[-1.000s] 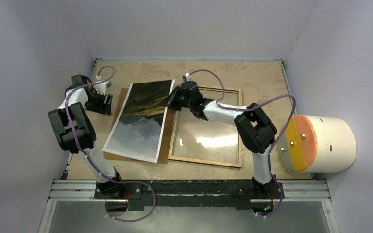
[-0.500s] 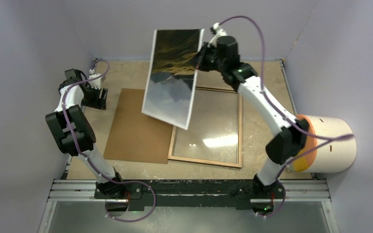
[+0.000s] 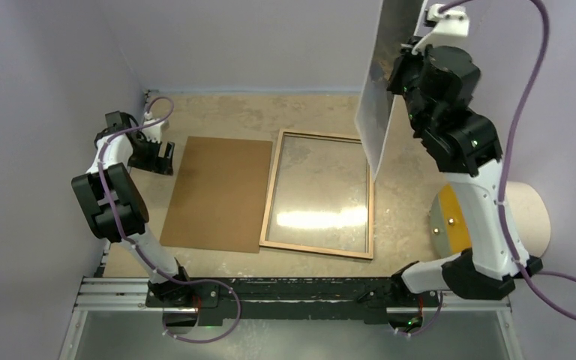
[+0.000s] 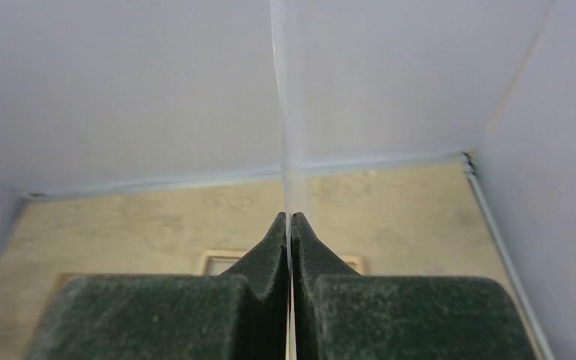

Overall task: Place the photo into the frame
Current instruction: Turn over the photo from the photo frame.

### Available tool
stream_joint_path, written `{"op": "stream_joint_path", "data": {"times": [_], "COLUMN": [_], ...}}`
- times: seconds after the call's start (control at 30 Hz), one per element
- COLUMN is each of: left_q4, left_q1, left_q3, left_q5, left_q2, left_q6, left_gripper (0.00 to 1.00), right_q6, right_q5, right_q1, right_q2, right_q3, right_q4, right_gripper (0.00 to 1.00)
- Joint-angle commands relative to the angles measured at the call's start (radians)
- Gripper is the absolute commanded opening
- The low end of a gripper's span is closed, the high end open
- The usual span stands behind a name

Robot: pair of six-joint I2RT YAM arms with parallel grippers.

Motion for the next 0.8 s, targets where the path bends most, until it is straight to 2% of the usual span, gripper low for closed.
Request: {"op": "stream_joint_path", "data": {"times": [0.0, 0.07, 0.17, 0.33, 0.5, 0.63, 0.77], "left_q4": [0.006, 0.008, 0.025, 0.036, 0.046, 0.065, 0.075], "left_q1": [-0.003, -0.003, -0.001, -0.002, -0.001, -0.003, -0.003], "left_q3": [-0.009, -0.013, -0.026, -0.034, -0.042, -0.071, -0.090], "left_q5": [0.032, 0.027, 0.018, 0.015, 0.001, 0.015, 0.020], "left_q2": [-0.050, -0.053, -0.058, -0.053, -0.054, -0.067, -0.066], "left_q6": [0.003, 0.002, -0.016, -0.021, -0.015, -0.008, -0.009], "left_gripper": [0.84, 0.86, 0.88, 0.90, 0.91, 0.91, 0.93], "right_q6": [-0.046, -0.017, 0.007, 0.016, 0.111, 0.236, 0.427], "right_q5": [0.194, 0.307, 0.427, 0.465, 0.208, -0.065, -0.222], "right_q1": [0.003, 0.007, 0.015, 0.040, 0.052, 0.044, 0.039], "right_q2": [0.188, 0.269, 0.294, 0.341, 0.350, 0.284, 0.231], "right_q3": [0.036, 0.036, -0.068, -0.128, -0.269, -0.481, -0.613], "right_q4": [-0.244, -0.353, -0.361, -0.364, -0.316, -0.109, 0.032], "right_gripper": [0.00, 0.00, 0.00, 0.00, 0.00, 0.00, 0.00]}}
